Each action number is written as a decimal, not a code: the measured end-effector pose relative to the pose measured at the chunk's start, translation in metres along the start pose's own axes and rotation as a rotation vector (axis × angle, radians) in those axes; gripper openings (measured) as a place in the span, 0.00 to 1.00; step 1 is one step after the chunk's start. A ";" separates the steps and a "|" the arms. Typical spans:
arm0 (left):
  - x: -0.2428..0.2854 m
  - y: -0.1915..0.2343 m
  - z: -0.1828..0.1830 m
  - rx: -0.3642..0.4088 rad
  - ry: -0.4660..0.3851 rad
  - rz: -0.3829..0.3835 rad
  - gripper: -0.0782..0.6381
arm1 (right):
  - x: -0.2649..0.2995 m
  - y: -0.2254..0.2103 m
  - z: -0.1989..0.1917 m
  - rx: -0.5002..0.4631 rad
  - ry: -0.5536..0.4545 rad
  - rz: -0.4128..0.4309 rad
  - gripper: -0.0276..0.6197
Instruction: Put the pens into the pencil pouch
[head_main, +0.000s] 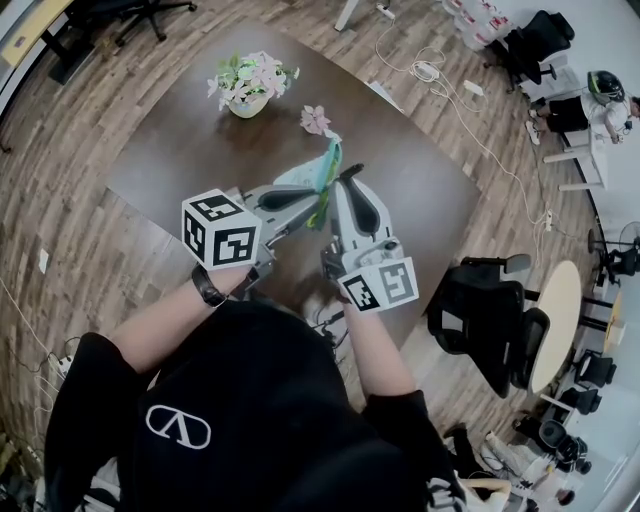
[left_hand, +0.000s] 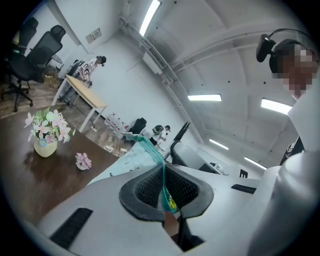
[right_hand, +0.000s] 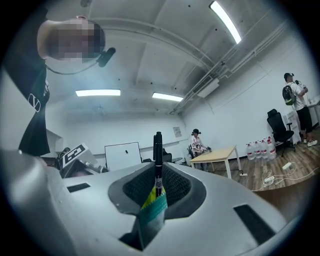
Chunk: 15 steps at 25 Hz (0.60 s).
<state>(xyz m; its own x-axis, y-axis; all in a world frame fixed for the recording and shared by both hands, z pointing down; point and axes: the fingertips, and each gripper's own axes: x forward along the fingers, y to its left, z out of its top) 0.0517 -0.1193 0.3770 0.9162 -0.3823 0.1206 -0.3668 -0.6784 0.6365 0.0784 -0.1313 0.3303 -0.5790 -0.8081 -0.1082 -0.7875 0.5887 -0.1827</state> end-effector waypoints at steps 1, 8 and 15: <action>0.000 -0.002 0.002 0.006 -0.004 -0.003 0.13 | 0.000 0.001 -0.003 0.000 0.015 0.005 0.11; 0.000 0.001 0.011 0.016 -0.024 -0.002 0.13 | 0.001 0.006 0.003 -0.007 0.010 0.065 0.36; -0.005 0.011 0.015 0.015 -0.037 0.013 0.13 | -0.007 -0.005 0.019 -0.027 -0.017 0.022 0.36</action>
<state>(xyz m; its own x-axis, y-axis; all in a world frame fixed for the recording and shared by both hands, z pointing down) 0.0410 -0.1341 0.3721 0.9049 -0.4138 0.1001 -0.3811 -0.6826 0.6235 0.0906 -0.1292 0.3138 -0.5927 -0.7952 -0.1281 -0.7803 0.6063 -0.1536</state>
